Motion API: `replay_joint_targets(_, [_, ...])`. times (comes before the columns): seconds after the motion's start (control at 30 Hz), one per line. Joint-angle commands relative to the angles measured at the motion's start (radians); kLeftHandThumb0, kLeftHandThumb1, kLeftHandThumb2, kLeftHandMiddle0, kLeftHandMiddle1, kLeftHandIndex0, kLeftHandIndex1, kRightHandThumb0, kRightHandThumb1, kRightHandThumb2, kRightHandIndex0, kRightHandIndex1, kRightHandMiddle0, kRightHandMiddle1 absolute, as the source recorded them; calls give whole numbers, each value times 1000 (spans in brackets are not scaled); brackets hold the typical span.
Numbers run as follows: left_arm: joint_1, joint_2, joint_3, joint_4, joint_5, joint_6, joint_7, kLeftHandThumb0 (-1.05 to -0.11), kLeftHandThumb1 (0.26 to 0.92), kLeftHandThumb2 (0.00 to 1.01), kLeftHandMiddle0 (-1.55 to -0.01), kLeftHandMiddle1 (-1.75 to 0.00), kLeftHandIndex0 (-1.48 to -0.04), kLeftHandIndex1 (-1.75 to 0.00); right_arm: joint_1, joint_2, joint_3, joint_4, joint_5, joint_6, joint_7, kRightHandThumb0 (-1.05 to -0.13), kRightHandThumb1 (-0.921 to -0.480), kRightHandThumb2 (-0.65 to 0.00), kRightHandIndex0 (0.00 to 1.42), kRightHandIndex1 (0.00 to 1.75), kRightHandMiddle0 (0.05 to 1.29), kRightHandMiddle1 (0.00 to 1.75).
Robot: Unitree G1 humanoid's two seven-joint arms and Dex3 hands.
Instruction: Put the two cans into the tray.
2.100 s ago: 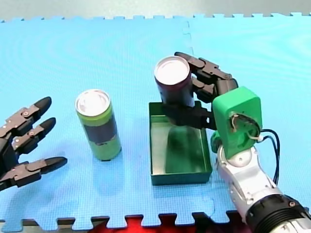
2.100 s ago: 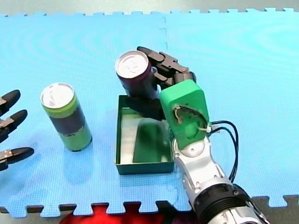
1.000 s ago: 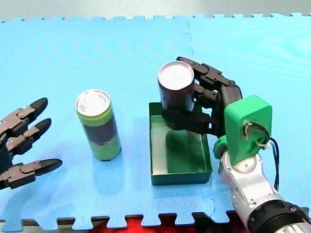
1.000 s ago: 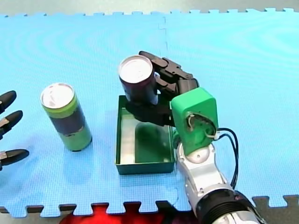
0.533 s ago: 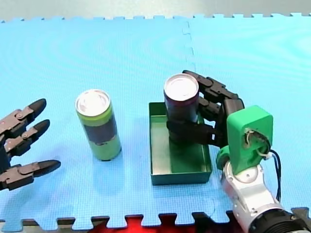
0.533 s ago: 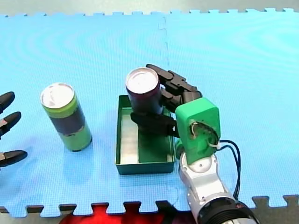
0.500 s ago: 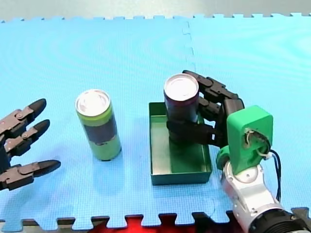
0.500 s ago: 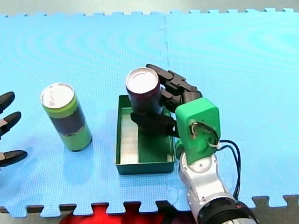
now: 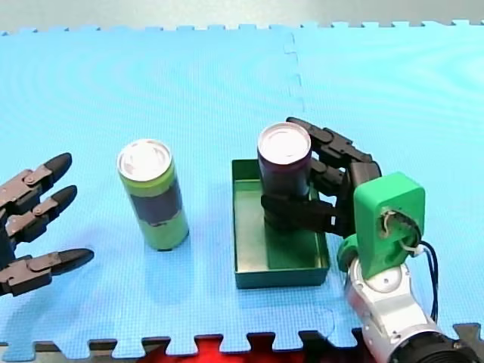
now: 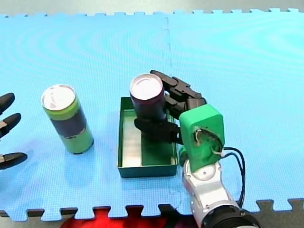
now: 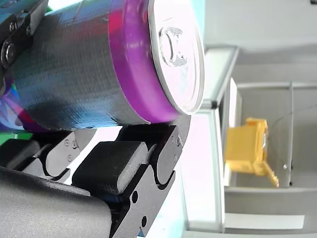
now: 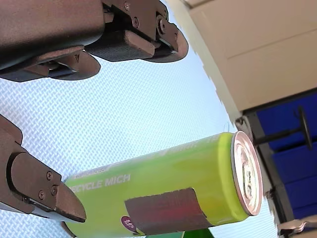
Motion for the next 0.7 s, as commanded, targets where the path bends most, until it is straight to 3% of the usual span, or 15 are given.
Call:
replay_joint_targets(0.0, [11, 17, 8, -18, -5, 12, 8, -1048, 699, 0, -405, -8, -351, -3, -5, 97, -11, 7, 5, -43, -3, -365, -747, 0, 1331, 2, 1161, 2])
replay_joint_targets(0.33, [23, 22, 9, -29, -1, 10, 12, -1048, 707, 3, -408, -8, -348, -1, -8, 100, -21, 36, 12, -62, 8, -358, -744, 0, 1334, 1, 1165, 2])
replay_joint_targets(0.67, [24, 26, 15, -25, -10, 7, 4, -1048, 710, 3, -409, -7, -348, 0, -14, 110, -52, 73, 56, -89, 90, -348, -736, 0, 1334, 1, 1160, 0])
